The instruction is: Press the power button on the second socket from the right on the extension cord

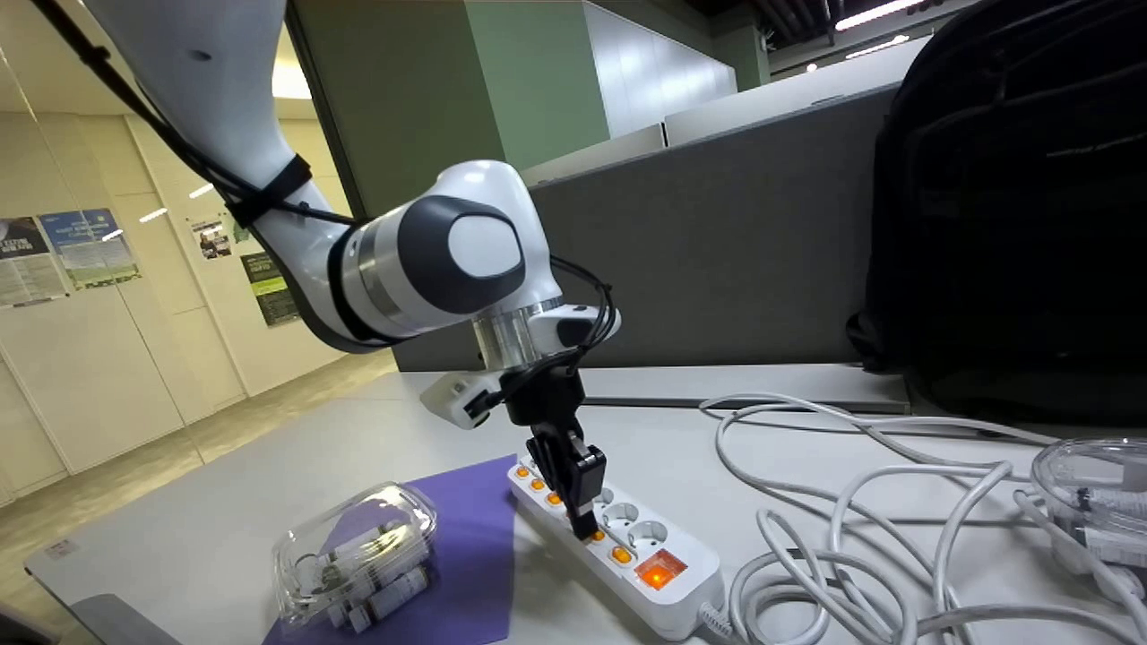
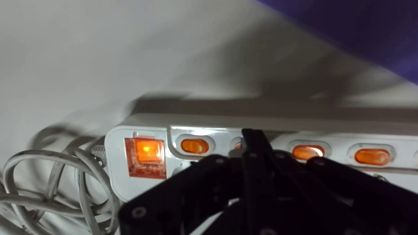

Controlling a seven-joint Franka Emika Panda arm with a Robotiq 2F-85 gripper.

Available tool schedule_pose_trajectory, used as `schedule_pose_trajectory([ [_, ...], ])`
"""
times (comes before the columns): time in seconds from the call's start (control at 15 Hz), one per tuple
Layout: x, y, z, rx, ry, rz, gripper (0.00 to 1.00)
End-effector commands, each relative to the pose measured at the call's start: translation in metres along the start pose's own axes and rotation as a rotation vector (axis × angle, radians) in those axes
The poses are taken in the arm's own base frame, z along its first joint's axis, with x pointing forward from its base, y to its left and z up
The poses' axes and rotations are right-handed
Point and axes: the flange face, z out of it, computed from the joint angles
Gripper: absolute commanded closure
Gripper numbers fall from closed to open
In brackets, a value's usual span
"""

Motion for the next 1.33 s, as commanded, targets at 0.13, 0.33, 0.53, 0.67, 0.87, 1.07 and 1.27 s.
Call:
schedule_pose_trajectory([
  [0.13, 0.011, -0.006, 0.005, -0.016, 0.015, 0.028, 1.00],
  [0.33, 0.011, -0.011, 0.004, -0.020, 0.019, 0.019, 1.00],
  [0.53, 0.012, -0.015, 0.009, -0.059, 0.024, 0.021, 1.00],
  [0.67, 0.010, -0.022, 0.013, -0.098, 0.042, 0.017, 1.00],
  [0.87, 0.007, -0.037, 0.020, -0.190, 0.083, 0.009, 1.00],
  [1.07, 0.000, -0.053, 0.029, -0.284, 0.088, 0.000, 1.00],
  [1.27, -0.005, -0.064, 0.034, -0.354, 0.042, -0.019, 1.00],
])
